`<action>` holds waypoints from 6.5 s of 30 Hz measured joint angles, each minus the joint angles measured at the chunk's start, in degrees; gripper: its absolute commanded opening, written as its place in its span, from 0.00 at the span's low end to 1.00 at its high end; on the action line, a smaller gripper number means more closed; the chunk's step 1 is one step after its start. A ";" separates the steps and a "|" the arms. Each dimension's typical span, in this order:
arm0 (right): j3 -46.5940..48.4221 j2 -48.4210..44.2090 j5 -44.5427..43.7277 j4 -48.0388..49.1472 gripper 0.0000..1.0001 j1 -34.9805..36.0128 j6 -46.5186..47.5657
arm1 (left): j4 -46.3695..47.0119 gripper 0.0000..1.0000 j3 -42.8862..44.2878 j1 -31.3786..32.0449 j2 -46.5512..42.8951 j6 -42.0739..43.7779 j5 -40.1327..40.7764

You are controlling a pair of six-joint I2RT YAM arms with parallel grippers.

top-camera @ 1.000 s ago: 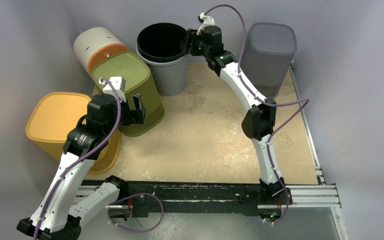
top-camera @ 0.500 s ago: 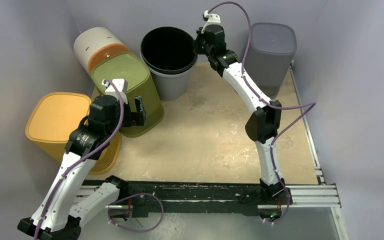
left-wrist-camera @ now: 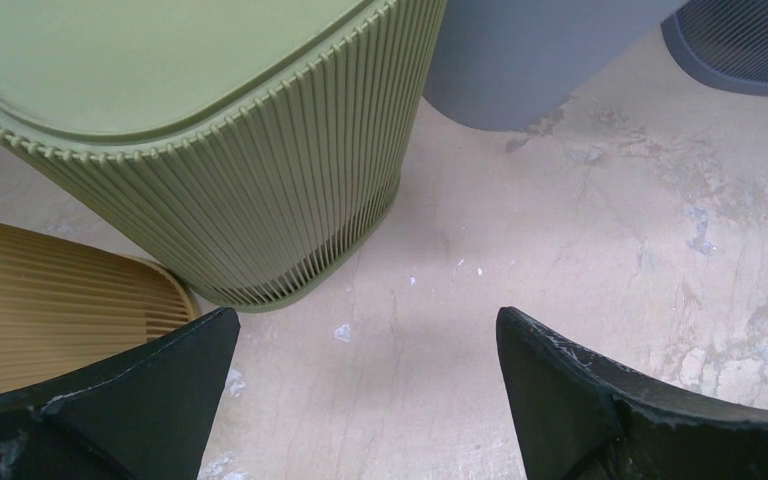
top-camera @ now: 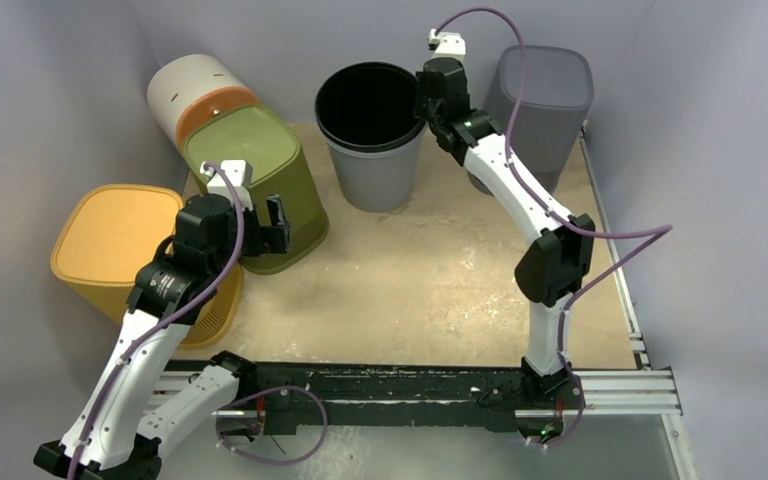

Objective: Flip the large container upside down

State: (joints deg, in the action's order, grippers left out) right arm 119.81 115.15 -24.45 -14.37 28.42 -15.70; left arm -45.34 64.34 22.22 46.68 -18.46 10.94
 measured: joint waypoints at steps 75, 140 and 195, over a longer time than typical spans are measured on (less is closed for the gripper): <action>-2.62 -2.16 37.66 -4.96 0.05 6.43 23.19 | -1.31 0.97 -3.82 0.00 -4.17 -2.12 1.60; -5.73 -3.48 40.02 -2.89 0.00 6.97 21.22 | -3.74 0.97 -3.82 0.00 -7.96 -2.14 2.80; -36.28 -64.59 50.47 -1.29 0.00 6.51 1.27 | -4.94 0.97 17.53 0.00 5.75 -5.25 7.37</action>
State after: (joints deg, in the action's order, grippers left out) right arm 83.53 50.57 26.02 -15.66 34.94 -14.44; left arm -50.28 81.87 22.22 52.42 -23.70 18.31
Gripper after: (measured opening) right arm 0.037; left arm 0.965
